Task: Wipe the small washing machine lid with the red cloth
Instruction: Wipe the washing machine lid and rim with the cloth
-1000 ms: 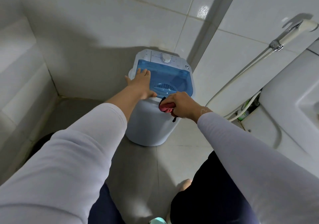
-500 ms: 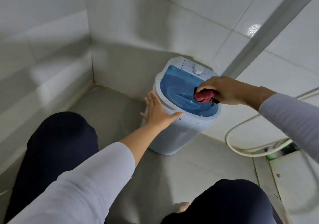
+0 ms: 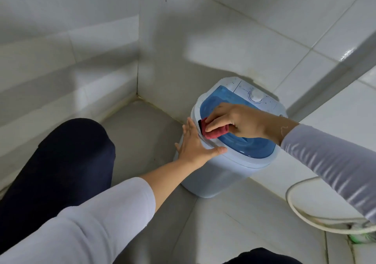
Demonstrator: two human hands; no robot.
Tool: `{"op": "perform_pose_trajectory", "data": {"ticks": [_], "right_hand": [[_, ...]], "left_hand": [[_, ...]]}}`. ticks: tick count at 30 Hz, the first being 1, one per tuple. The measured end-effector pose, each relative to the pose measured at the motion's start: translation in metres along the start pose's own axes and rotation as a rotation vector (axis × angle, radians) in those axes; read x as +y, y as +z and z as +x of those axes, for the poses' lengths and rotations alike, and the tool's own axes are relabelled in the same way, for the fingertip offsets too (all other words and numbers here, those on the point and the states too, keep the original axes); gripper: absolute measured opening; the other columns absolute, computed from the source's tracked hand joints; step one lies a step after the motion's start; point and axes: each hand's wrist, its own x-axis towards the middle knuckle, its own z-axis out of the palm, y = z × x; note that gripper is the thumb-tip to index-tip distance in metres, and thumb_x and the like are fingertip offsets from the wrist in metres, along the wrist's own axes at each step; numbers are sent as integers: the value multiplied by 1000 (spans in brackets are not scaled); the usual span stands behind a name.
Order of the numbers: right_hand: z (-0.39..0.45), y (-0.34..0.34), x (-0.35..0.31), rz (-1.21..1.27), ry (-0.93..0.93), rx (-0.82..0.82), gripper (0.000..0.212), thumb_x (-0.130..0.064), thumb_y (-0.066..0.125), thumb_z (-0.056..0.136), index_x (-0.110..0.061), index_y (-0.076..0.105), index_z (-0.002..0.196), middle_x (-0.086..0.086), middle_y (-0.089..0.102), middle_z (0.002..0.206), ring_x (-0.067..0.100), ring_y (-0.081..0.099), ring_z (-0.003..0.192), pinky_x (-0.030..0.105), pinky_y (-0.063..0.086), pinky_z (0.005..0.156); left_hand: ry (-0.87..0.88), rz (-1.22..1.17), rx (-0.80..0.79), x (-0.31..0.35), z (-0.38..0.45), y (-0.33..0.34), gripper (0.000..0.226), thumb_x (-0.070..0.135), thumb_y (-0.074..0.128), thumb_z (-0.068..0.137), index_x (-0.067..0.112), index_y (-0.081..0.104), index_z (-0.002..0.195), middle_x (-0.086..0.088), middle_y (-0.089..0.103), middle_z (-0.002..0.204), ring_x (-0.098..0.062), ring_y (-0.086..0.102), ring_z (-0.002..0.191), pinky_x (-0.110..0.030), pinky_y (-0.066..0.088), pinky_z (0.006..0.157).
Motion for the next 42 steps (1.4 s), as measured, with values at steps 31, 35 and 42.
{"op": "perform_pose_trajectory", "data": {"ticks": [31, 35, 42], "right_hand": [[35, 9, 12, 47, 44, -57, 44, 3, 63, 79, -18, 67, 116, -1, 61, 130, 27, 44, 129, 33, 36, 105], [52, 8, 19, 18, 52, -5, 39, -3, 67, 78, -19, 68, 114, 1, 67, 123, 28, 51, 121, 42, 43, 102], [77, 8, 35, 21, 127, 95, 36, -3, 65, 80, -18, 69, 113, 3, 72, 111, 27, 57, 107, 35, 45, 95]], "left_hand": [[36, -60, 37, -8, 3, 7, 131, 64, 75, 61, 25, -11, 152, 11, -9, 161, -11, -13, 148, -60, -4, 116], [48, -63, 38, -9, 2, 8, 132, 66, 74, 59, 28, -13, 151, 14, -9, 160, -11, -13, 148, -62, -5, 115], [12, -25, -3, -5, -2, 5, 134, 67, 71, 64, 21, -24, 148, 12, -19, 159, -7, -20, 146, -59, -8, 115]]}}
